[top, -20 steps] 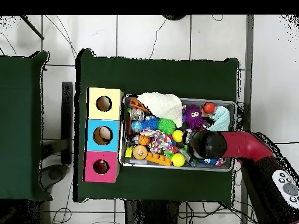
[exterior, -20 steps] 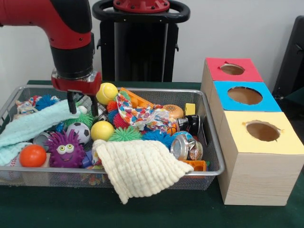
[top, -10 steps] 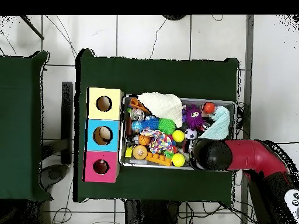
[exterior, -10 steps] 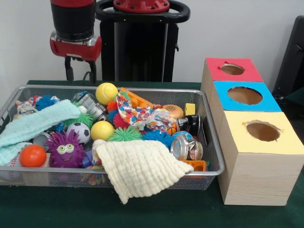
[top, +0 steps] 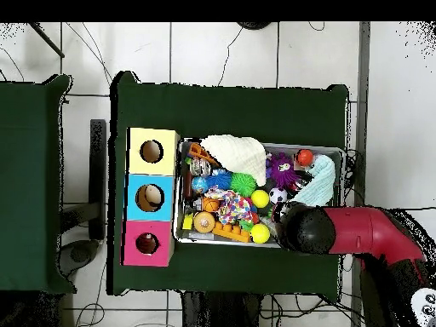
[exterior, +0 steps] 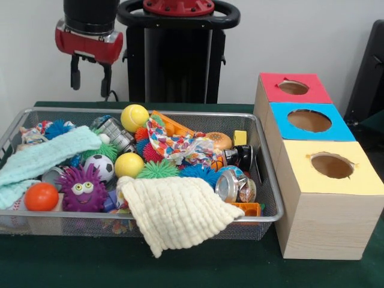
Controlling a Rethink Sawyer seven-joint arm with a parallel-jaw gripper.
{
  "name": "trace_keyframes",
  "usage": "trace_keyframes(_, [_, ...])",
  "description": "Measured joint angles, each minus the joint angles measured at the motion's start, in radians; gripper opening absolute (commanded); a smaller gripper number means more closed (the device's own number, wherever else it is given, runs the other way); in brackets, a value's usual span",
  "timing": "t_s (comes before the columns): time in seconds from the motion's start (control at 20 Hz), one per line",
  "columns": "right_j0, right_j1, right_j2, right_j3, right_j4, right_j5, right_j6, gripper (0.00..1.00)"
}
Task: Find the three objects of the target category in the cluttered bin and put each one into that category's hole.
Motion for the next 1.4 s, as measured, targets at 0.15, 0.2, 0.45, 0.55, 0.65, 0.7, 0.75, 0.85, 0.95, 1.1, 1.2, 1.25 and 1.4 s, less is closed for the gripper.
trace_keyframes(0.15, [0.007, 0.017, -0.041, -0.002, 0.0, -0.065, 0.001, 1.0])
trace_keyframes(0.2, [0.005, 0.024, -0.051, -0.002, 0.001, -0.09, 0.001, 1.0])
trace_keyframes(0.45, [-0.008, 0.066, -0.089, -0.002, 0.001, -0.206, 0.001, 1.0])
trace_keyframes(0.55, [-0.014, 0.079, -0.096, -0.003, 0.001, -0.234, 0.001, 1.0])
trace_keyframes(0.65, [-0.026, 0.098, -0.105, -0.003, 0.002, -0.269, 0.001, 1.0])
trace_keyframes(0.7, [-0.031, 0.105, -0.109, -0.003, 0.001, -0.28, 0.001, 1.0])
trace_keyframes(0.75, [-0.038, 0.122, -0.12, -0.003, 0.001, -0.299, 0.001, 1.0])
trace_keyframes(0.85, [-0.041, 0.134, -0.13, -0.004, 0.001, -0.305, 0.001, 1.0])
trace_keyframes(0.95, [-0.042, 0.152, -0.144, -0.006, 0.001, -0.306, 0.001, 1.0])
trace_keyframes(1.1, [-0.04, 0.186, -0.162, -0.017, 0.001, -0.306, 0.001, 1.0])
trace_keyframes(1.2, [-0.039, 0.199, -0.166, -0.024, 0.001, -0.306, 0.001, 1.0])
trace_keyframes(1.25, [-0.038, 0.21, -0.169, -0.031, 0.001, -0.306, 0.001, 1.0])
trace_keyframes(1.4, [-0.037, 0.249, -0.177, -0.053, 0.001, -0.306, 0.001, 1.0])
